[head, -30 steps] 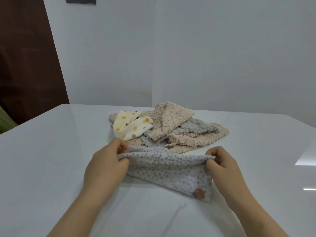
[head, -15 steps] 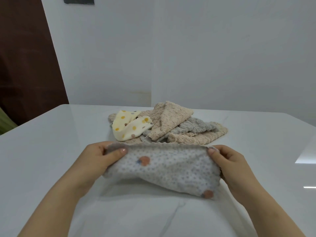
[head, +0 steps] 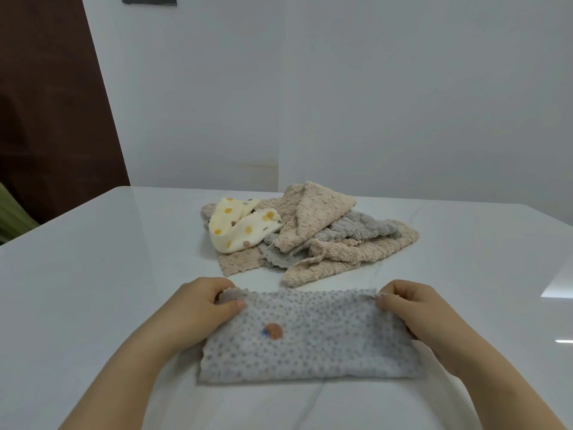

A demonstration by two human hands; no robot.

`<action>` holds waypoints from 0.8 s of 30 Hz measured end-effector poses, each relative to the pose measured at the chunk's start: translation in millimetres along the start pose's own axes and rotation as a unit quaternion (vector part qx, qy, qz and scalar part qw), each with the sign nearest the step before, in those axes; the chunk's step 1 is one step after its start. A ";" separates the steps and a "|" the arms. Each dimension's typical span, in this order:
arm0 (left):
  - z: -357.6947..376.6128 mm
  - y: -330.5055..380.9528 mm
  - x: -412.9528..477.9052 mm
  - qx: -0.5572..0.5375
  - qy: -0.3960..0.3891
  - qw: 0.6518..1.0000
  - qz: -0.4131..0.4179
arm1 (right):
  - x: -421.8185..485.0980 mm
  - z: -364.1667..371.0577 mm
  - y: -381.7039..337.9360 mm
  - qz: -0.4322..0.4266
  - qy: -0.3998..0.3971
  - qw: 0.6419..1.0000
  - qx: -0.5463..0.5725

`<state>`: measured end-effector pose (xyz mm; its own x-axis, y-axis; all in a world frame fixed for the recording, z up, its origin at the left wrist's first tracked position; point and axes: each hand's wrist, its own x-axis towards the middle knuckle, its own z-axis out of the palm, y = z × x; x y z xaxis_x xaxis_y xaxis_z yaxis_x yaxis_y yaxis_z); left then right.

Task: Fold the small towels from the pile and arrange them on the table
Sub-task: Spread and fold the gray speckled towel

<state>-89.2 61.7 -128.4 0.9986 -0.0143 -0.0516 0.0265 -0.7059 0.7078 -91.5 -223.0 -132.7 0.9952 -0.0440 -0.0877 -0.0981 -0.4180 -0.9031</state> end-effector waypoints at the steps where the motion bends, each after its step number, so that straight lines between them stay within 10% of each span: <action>1: -1.4 -0.9 0.6 -0.030 0.011 0.999 -0.005 | -0.4 0.9 -0.7 -0.015 0.027 0.999 0.012; 4: -2.3 -2.1 2.9 -0.114 0.049 0.992 -0.021 | 0.1 5.1 -1.4 -0.042 0.092 0.993 0.067; 9: 9.3 -6.7 9.2 0.051 0.127 0.991 0.004 | 3.6 16.0 5.5 -0.062 0.140 0.985 -0.085; 15: 18.0 -15.3 16.6 0.160 0.105 0.981 -0.020 | 16.0 22.8 16.2 -0.051 0.132 0.943 -0.301; 24: 17.8 -13.2 16.8 0.090 0.052 0.994 -0.020 | 18.7 22.0 11.7 -0.024 0.102 0.945 -0.309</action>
<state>-73.6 58.2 -151.1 0.9966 0.0827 0.0033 0.0662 -0.8201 0.5683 -73.9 -208.7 -154.2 0.9833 -0.1599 0.0863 -0.0995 -0.8712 -0.4807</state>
